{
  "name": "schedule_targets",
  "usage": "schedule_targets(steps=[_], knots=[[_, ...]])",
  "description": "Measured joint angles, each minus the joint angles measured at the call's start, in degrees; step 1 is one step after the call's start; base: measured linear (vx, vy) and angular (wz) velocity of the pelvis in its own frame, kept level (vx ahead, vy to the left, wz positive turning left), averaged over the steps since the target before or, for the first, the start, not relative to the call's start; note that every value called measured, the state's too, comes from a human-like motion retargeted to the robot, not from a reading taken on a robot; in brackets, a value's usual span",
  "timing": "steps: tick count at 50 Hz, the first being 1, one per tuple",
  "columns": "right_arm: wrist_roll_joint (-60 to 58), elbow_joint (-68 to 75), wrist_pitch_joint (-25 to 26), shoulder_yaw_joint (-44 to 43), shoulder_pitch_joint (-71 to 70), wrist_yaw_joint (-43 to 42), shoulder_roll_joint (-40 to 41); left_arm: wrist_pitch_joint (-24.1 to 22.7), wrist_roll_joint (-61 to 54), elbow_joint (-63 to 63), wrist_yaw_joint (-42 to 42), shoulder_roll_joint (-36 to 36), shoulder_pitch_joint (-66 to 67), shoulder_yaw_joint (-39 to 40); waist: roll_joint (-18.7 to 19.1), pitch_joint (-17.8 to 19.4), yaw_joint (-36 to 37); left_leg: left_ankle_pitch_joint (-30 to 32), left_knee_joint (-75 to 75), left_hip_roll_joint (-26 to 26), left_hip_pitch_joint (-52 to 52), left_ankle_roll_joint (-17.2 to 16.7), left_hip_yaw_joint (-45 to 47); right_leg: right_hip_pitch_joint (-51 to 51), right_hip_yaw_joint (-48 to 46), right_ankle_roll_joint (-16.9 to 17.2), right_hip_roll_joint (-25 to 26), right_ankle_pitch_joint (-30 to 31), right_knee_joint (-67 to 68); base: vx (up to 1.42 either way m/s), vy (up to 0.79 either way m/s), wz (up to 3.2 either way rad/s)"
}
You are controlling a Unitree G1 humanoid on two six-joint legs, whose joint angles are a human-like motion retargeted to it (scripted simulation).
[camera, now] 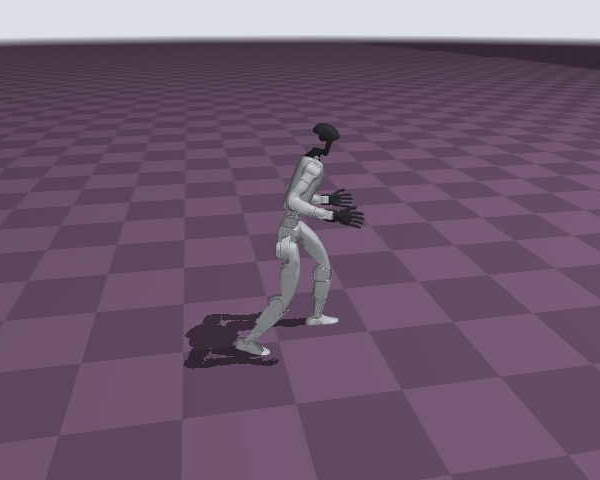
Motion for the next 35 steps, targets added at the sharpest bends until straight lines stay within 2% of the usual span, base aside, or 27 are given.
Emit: schedule_targets(steps=[3,5,10,13,18,22,28,35], knots=[[-1.7,-2.3,0.0,3.2,-4.8,1.6,-5.3,0.2,1.3,0.4,-0.8,1.5,-1.6,-2.1,-0.4,-2.1,0.5,-0.5,-1.8,1.8,0.6,-1.6,2.0,-0.1,0.5,0.5,0.5,0.8,-4.6,-0.34,-0.08,-0.54],[-2.7,-2.1,0.4,5.8,-9.8,0.9,-7.5,0.9,2.4,2.8,0.2,2.4,-5.0,-3.4,-0.3,-1.9,0.0,-2.8,2.2,3.6,0.3,-1.6,2.9,0.3,1.4,0.1,1.2,-0.1,-5.8,-0.31,-0.07,-0.39],[-3.9,3.3,1.6,8.9,-17.5,-2.2,-8.1,3.9,5.7,13.9,4.4,4.5,-16.8,-6.4,1.2,1.9,-2.0,-6.3,7.1,4.6,4.1,0.3,0.3,2.0,2.4,-1.4,4.4,-1.3,-4.3,-0.19,-0.02,-0.16],[0.4,6.3,1.0,7.8,-15.1,-3.4,-5.1,3.6,5.9,19.2,7.8,4.9,-23.2,-9.5,-0.1,2.5,-2.9,-4.1,1.8,3.0,6.5,1.5,0.0,3.0,1.8,-0.6,4.5,0.1,-5.7,-0.05,0.00,0.24],[7.4,7.7,0.1,6.7,-6.7,-0.6,0.6,3.3,7.1,19.9,7.2,6.7,-26.1,-10.7,-3.4,-1.6,-1.3,1.5,-10.6,0.2,10.3,1.3,3.6,1.3,2.9,1.1,2.8,2.7,-9.5,-0.01,0.01,-0.15],[7.8,7.7,-0.2,8.1,-5.8,2.3,0.5,3.5,6.8,20.2,5.8,7.4,-25.2,-8.4,-4.0,-4.1,-0.2,5.4,-20.1,-1.2,14.0,1.8,7.0,-0.8,5.9,1.4,2.4,3.3,-10.6,-0.08,0.00,-0.48],[3.0,8.2,0.9,10.5,-9.7,3.1,-1.7,3.1,2.9,22.7,8.7,5.5,-21.5,-6.5,-0.9,-5.5,-1.9,11.0,-31.7,-1.7,19.7,0.5,10.0,-1.7,7.3,1.1,3.1,4.5,-11.1,-0.14,-0.05,-0.32],[1.6,8.7,0.7,9.8,-8.1,3.0,-1.3,3.3,-0.7,22.4,6.5,2.7,-15.1,-3.6,4.7,-4.6,-5.0,16.8,-42.5,-1.1,26.5,-1.2,10.9,0.2,7.2,0.5,5.8,5.6,-11.3,-0.13,-0.10,-0.05]])
